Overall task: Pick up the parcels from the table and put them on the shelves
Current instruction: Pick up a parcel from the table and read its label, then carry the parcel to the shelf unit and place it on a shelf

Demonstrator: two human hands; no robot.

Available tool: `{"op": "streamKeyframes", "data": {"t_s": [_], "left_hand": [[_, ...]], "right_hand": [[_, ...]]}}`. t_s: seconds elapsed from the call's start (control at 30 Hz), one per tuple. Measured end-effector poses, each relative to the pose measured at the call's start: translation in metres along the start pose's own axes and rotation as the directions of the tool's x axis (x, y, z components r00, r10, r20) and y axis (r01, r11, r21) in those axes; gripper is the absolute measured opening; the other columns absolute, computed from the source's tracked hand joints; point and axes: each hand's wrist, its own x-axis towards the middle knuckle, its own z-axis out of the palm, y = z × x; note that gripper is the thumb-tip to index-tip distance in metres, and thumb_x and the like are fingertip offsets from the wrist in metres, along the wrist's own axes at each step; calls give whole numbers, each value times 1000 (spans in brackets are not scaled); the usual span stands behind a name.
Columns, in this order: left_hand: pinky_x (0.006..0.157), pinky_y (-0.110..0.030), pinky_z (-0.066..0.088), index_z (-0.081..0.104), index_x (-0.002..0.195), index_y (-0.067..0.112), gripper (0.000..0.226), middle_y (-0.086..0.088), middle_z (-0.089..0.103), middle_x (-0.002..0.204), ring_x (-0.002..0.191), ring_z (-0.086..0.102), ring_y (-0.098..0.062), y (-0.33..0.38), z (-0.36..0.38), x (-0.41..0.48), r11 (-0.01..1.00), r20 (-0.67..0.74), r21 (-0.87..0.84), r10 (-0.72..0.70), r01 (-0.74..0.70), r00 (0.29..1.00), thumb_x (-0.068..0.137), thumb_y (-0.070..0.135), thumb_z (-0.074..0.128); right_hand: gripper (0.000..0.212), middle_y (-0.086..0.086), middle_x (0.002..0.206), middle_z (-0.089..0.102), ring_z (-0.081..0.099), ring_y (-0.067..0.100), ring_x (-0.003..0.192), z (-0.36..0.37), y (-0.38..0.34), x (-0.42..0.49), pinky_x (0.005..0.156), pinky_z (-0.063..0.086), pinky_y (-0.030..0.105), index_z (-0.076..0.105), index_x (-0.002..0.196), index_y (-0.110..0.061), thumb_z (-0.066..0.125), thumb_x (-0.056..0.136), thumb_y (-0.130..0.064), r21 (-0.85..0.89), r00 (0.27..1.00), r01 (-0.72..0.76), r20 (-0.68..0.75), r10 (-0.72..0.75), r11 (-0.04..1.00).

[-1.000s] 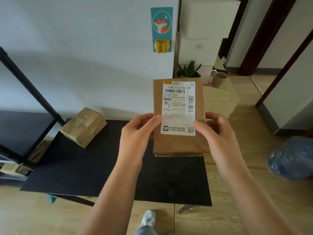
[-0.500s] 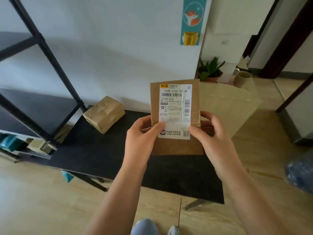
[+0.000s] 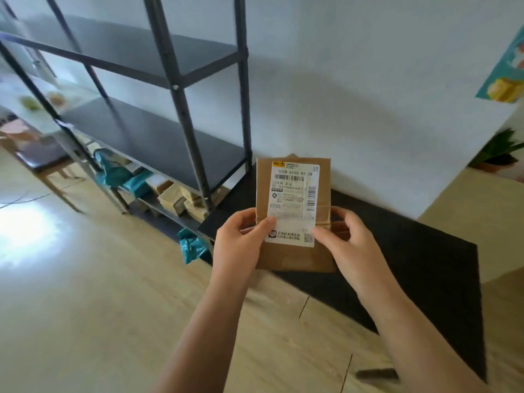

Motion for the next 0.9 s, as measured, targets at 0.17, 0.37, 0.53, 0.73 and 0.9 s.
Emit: {"op": "streamKeyframes", "data": {"t_s": [0.17,0.37,0.53,0.73,0.9], "left_hand": [[68,-24,58,70,111,25,25,5,77,94,85,74,-9,-11,-125,21,1000,-127,-11,-29,27,992,87,31,73],[81,-37,61,69,111,24,27,2,77,97,90,74,-15,-23,-240,38,997,-208,-22,-76,73,975,87,34,72],[86,-44,60,71,111,26,25,2,78,96,91,74,-17,-28,-300,61,995,-281,-58,-89,76,955,86,33,72],[88,-45,60,73,116,25,29,5,79,92,91,75,-16,-28,-349,119,994,-365,-92,-92,63,926,89,35,68],[87,-46,59,74,118,27,31,4,80,93,93,75,-17,-9,-396,196,997,-426,-69,-72,46,902,90,35,67]], "right_hand": [[46,-11,115,61,59,1,95,120,-38,-16,68,46,16,49,134,-31,66,91,-33,40,985,-33,170,26,999],[49,-7,124,59,60,7,103,230,-80,-29,73,49,19,48,137,-28,65,92,-34,25,963,-15,269,8,1000],[55,-3,133,57,57,13,114,297,-104,-16,80,51,25,47,140,-28,66,90,-39,-24,946,0,323,8,1000],[52,-5,120,64,63,15,109,369,-134,36,82,57,32,50,137,-29,67,89,-41,-29,913,15,407,-1,999],[51,-2,118,62,61,7,91,442,-173,102,56,47,17,47,137,-28,65,91,-40,-25,880,50,474,-32,998]]}}
